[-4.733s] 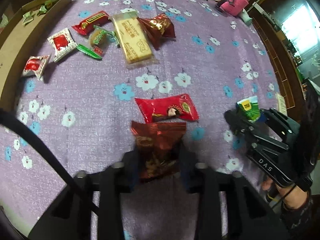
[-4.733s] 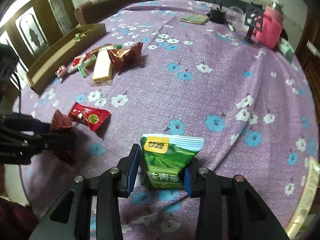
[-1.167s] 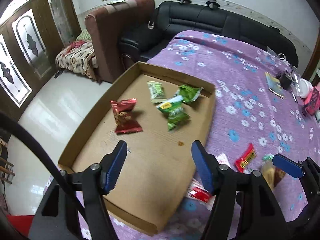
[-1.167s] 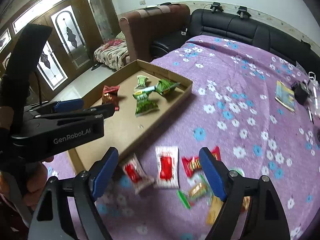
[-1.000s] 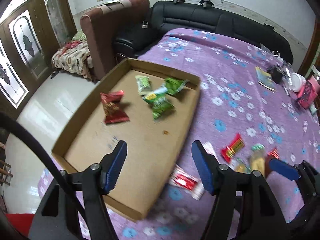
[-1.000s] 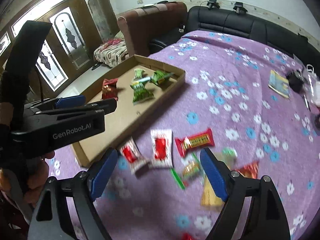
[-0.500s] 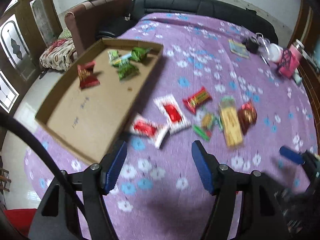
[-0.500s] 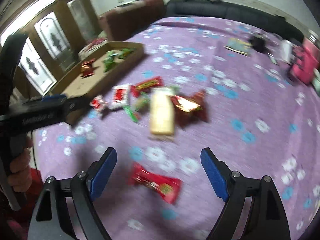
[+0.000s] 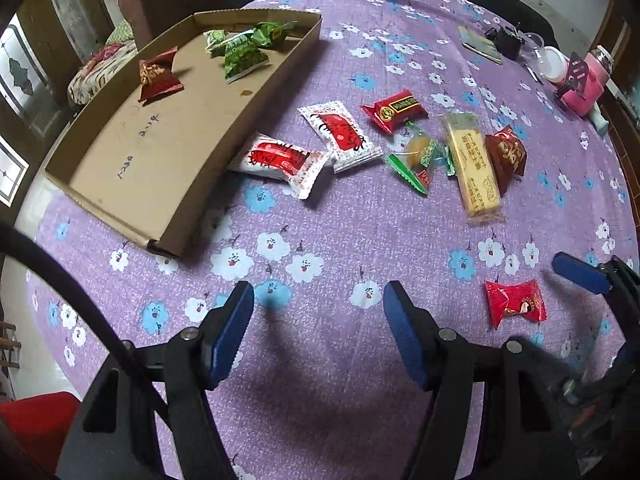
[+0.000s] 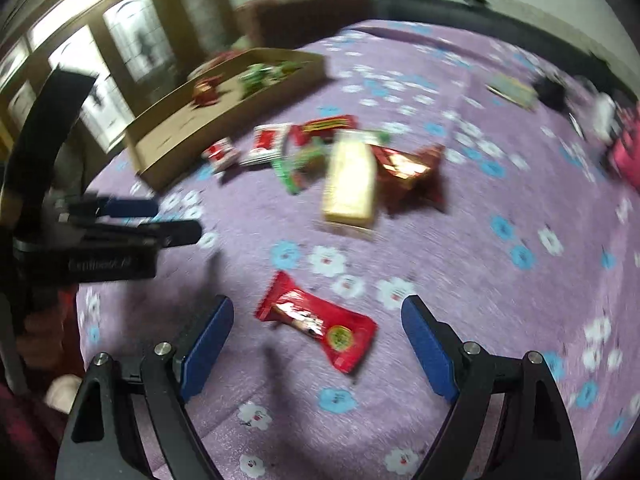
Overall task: Organize snacks
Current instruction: 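Grasp the red candy bar with round gold logo using the right gripper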
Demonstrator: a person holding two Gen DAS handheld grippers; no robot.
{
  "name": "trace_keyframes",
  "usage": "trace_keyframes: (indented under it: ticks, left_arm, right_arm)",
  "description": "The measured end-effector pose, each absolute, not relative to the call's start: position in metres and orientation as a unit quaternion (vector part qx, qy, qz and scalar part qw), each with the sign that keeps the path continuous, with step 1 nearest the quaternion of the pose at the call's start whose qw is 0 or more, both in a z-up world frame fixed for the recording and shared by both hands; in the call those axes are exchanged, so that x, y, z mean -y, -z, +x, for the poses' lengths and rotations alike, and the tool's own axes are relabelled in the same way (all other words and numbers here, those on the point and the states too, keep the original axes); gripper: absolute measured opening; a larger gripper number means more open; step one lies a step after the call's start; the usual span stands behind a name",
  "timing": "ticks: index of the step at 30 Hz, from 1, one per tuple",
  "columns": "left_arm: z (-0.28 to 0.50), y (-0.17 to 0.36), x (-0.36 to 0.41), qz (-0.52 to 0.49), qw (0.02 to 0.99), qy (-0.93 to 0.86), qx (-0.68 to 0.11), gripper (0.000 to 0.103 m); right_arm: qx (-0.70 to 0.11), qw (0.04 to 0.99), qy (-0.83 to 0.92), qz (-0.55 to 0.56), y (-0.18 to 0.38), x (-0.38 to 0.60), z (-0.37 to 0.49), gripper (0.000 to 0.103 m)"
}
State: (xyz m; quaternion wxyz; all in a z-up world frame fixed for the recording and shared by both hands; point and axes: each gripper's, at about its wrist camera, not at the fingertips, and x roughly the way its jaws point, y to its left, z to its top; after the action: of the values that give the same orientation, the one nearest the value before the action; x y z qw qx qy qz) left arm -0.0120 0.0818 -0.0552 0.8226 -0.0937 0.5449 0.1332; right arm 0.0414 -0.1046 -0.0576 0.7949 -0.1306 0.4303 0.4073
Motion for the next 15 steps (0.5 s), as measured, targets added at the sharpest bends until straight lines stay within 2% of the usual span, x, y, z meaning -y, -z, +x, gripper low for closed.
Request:
trace_keyframes:
  ticks: [3,6,8,10,11,15]
  left_arm:
    - [-0.013,0.054,-0.083,-0.095,0.824,-0.132,-0.543,0.068]
    - [-0.013,0.054,-0.083,-0.092,0.823,-0.131,-0.544,0.068]
    - [-0.014,0.053,-0.084,-0.094,0.824,-0.129,-0.544,0.068]
    - [-0.014,0.053,-0.085,-0.097,0.824,-0.128,-0.544,0.068]
    - [-0.014,0.053,-0.085,-0.098,0.823,-0.127,-0.545,0.068]
    - [-0.008,0.053,-0.084,-0.101,0.821,-0.123,-0.548,0.068]
  right_arm:
    - [-0.426,0.779,-0.434,-0.153,0.061,0.094,0.041,0.085]
    - [-0.432,0.764,-0.447,-0.172,0.067,0.087,0.042,0.078]
    - [-0.437,0.755,-0.452,-0.186,0.072,0.086,0.044,0.067]
    - [-0.438,0.754,-0.447,-0.199,0.075,0.087,0.044,0.060]
    - [-0.439,0.755,-0.445,-0.200,0.075,0.087,0.044,0.053]
    - [-0.446,0.763,-0.422,-0.203,0.075,0.088,0.046,0.037]
